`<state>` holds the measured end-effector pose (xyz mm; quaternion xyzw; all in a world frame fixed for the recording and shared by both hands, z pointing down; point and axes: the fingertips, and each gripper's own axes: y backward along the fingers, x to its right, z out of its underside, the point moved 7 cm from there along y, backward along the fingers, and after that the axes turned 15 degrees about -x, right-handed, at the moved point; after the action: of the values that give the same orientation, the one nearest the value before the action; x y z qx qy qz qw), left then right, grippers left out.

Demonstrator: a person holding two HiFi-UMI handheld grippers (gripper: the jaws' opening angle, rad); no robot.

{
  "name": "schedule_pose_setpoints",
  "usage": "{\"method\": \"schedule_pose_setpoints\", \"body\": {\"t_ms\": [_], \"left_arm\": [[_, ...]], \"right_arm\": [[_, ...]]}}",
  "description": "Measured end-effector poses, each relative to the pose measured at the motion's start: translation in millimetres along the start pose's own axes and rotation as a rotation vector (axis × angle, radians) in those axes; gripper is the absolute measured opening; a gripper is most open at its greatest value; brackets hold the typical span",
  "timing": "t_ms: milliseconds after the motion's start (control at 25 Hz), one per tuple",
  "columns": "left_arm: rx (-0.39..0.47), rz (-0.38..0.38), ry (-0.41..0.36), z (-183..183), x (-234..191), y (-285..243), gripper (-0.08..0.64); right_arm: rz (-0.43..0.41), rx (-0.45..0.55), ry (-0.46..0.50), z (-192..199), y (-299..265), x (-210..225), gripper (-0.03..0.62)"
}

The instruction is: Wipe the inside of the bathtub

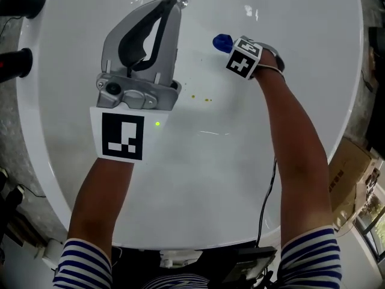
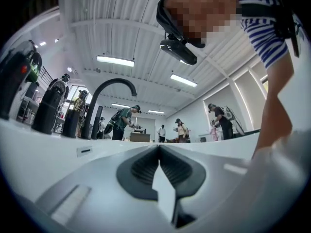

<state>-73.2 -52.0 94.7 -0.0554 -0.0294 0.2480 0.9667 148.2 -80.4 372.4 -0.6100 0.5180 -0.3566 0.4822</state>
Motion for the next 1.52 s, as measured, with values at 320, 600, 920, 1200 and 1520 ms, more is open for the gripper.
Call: {"method": "schedule_pose_setpoints", "body": {"t_ms": [320,600,920,1200,1520], "left_arm": [[-0.022,-0.024,0.044,111,-23,-39,0.003],[-0.164,-0.085,0.052,209,-39,-57,0.003],[-0.202,-0.081,0.023,241,-36,-56,0.003],[-0.228,-0.094,0.021,246,-44,-48,0.003],[-0.324,-0.106,0.056,257,-45,-40,0.003]], "right_arm": [[0.025,0.014,-0.009,-32,-73,20,0.051],[0.062,0.012,0.021,-47,-108,15,0.051],[0.037,-0.011,0.017,-53,-117,10,0.051],[0.026,-0.024,0.008,-55,-115,-9,0.051],[-0.025,-0.001,0.008,-52,-111,-59,0.051]]}}
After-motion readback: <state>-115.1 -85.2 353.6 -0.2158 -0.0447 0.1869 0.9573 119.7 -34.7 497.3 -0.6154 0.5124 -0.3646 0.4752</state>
